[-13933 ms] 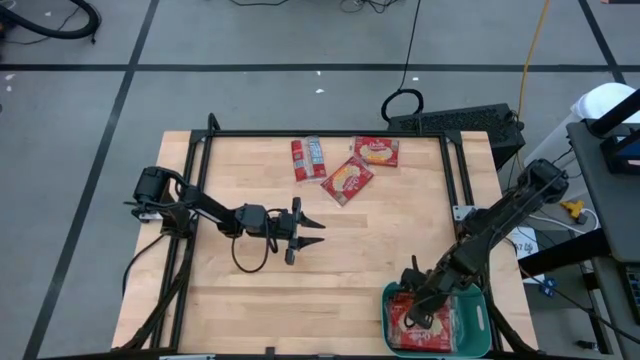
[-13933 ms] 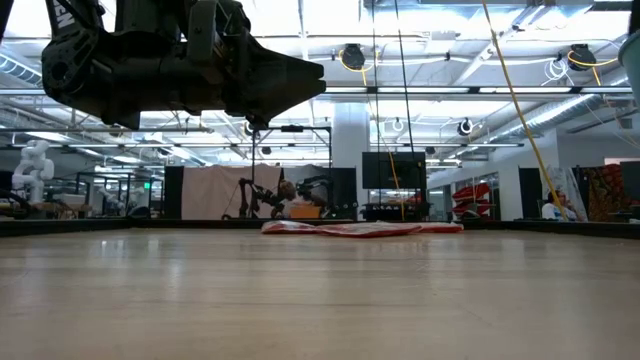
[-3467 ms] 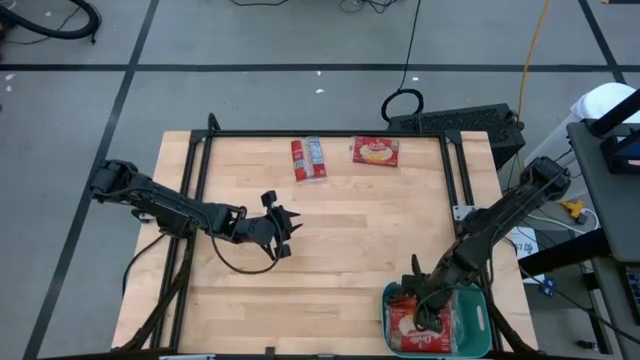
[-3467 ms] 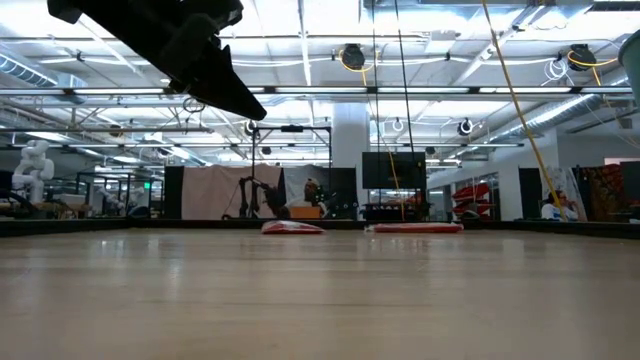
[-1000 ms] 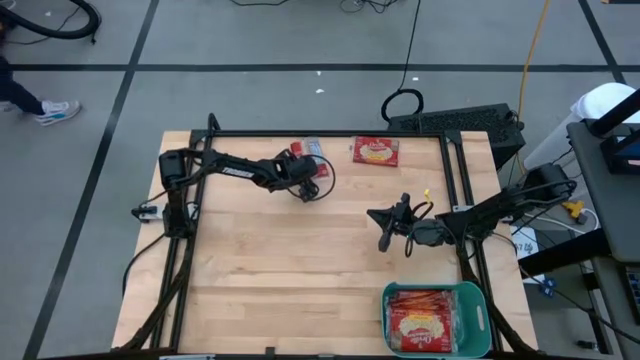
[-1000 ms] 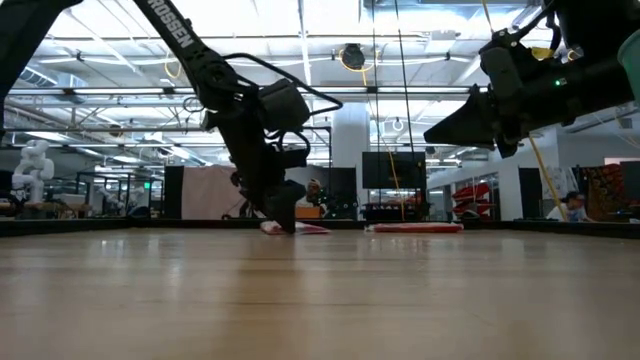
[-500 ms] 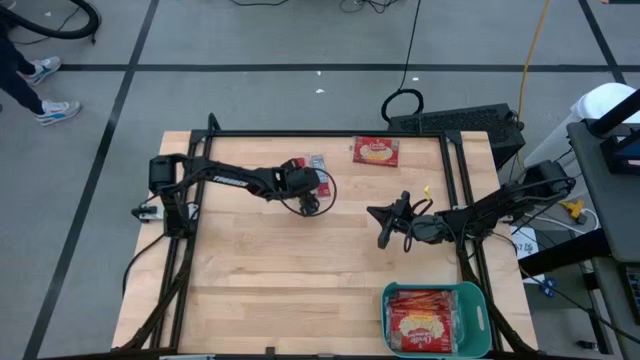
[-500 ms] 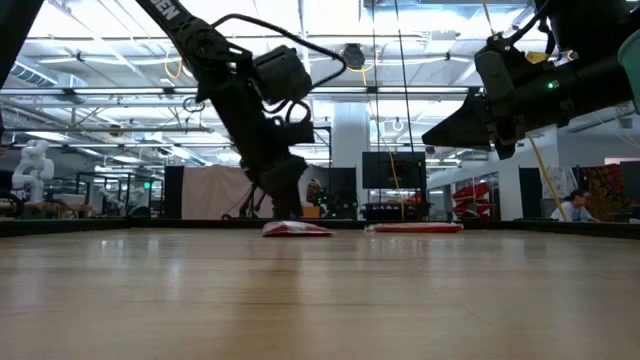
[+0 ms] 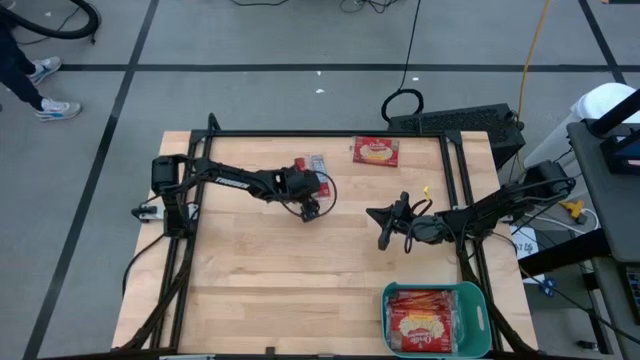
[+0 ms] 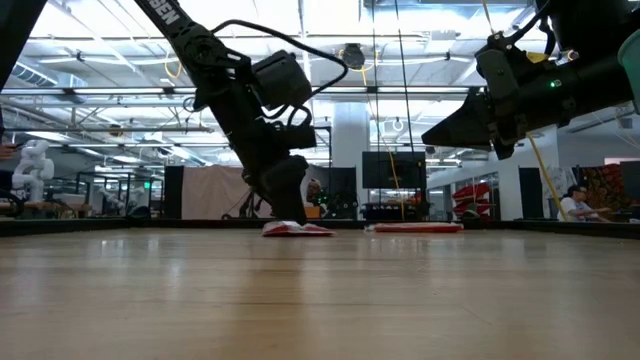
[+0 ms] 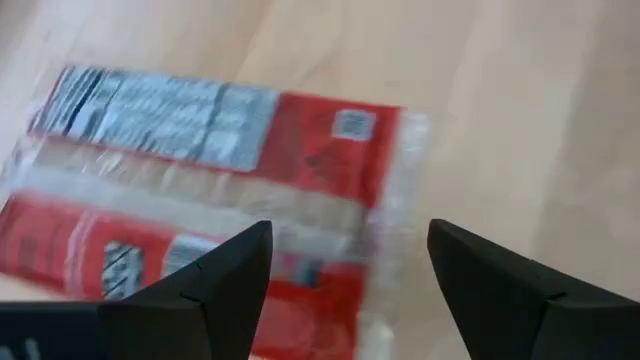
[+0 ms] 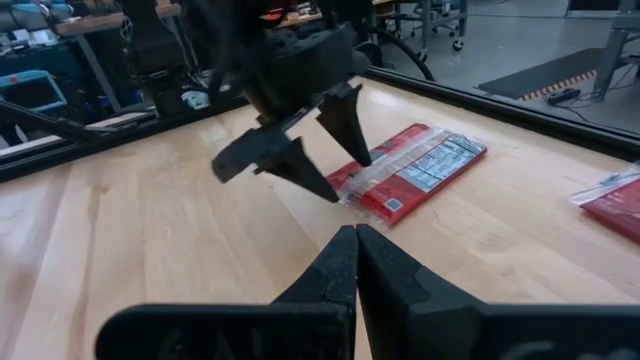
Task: Sort popcorn bags into baskets
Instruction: Put the left popcorn bag into the green bin
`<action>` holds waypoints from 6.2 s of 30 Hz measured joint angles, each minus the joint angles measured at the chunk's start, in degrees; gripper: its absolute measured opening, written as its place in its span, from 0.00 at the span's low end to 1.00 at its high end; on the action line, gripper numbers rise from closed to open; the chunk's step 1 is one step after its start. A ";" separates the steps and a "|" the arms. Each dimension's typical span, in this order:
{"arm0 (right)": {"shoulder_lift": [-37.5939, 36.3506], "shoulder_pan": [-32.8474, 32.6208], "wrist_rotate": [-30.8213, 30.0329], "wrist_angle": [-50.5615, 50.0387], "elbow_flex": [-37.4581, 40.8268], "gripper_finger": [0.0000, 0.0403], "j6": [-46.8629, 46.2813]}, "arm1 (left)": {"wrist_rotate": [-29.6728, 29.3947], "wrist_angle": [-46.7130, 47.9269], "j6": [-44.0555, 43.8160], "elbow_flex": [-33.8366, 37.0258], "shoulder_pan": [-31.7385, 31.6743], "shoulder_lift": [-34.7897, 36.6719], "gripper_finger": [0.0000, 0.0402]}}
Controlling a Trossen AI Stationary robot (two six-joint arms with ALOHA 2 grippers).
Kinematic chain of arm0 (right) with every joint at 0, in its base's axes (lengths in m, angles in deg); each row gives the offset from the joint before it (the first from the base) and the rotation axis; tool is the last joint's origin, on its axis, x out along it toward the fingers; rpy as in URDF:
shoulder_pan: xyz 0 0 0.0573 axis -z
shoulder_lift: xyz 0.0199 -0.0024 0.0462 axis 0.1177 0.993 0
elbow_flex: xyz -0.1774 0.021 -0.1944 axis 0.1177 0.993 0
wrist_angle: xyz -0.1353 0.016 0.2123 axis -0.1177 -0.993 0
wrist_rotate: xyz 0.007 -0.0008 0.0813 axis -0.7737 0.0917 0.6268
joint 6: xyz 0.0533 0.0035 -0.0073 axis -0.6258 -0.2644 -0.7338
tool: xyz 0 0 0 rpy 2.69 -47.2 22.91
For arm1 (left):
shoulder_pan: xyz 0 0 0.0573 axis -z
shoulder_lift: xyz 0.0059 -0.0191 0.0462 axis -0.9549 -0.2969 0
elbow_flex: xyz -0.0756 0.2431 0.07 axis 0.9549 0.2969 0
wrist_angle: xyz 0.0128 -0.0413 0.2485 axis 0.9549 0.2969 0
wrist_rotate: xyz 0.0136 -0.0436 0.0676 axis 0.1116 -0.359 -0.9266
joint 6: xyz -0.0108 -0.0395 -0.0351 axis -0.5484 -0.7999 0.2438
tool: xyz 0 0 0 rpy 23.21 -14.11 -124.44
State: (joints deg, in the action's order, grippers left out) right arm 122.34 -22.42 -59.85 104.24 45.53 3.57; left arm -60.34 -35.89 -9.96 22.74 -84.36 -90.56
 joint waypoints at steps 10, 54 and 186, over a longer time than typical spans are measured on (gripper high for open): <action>0.00 0.00 -0.04 -0.02 0.00 0.00 0.00 | -4.25 -2.44 2.77 0.02 1.57 -0.92 0.67; 15.53 2.06 2.91 -13.31 -24.19 0.22 15.51 | 1.60 9.07 14.12 -0.44 9.08 19.57 0.01; -0.60 3.34 42.05 -17.90 -24.63 0.43 -40.20 | -50.13 -38.40 82.91 0.57 39.71 8.33 0.08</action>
State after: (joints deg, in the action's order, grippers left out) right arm 121.73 -19.08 -17.80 86.33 20.90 -36.63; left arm -110.47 -74.29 72.95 23.31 -44.65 -82.23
